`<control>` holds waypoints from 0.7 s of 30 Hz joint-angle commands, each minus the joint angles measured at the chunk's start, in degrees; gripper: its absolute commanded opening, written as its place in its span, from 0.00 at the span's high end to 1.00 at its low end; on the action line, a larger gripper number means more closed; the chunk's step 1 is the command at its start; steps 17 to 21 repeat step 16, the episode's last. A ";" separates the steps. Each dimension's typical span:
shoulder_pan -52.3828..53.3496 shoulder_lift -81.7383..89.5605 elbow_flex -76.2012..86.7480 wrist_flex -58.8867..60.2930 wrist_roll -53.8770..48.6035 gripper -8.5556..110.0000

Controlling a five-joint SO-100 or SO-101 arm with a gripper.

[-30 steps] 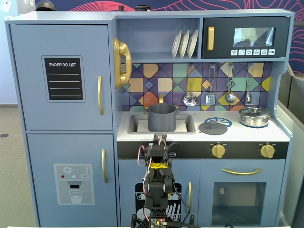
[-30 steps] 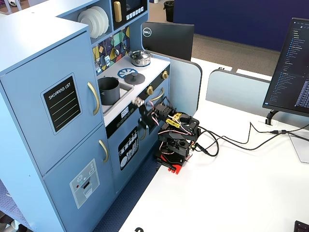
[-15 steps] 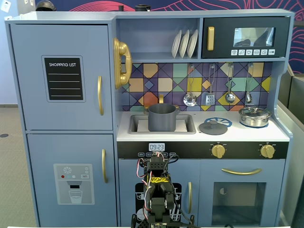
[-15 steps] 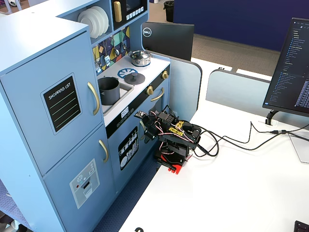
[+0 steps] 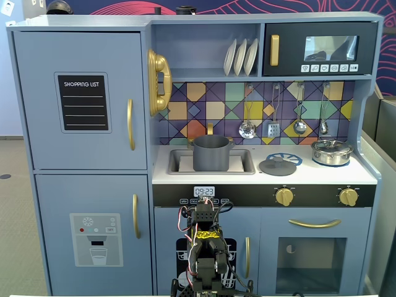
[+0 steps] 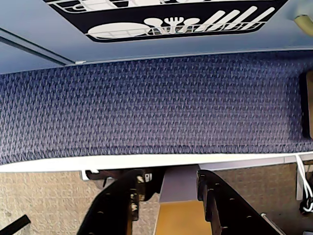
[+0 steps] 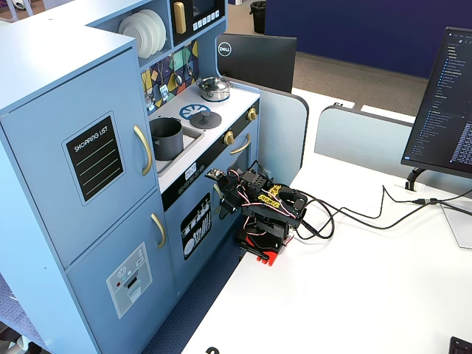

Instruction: Take off the lid from the gray recipient and place it on the counter

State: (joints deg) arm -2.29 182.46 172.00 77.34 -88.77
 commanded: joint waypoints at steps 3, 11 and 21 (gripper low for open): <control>1.05 -0.35 -0.09 10.28 1.23 0.87; 1.05 -0.35 -0.09 10.28 1.32 0.86; 1.05 -0.35 -0.09 10.28 1.32 0.86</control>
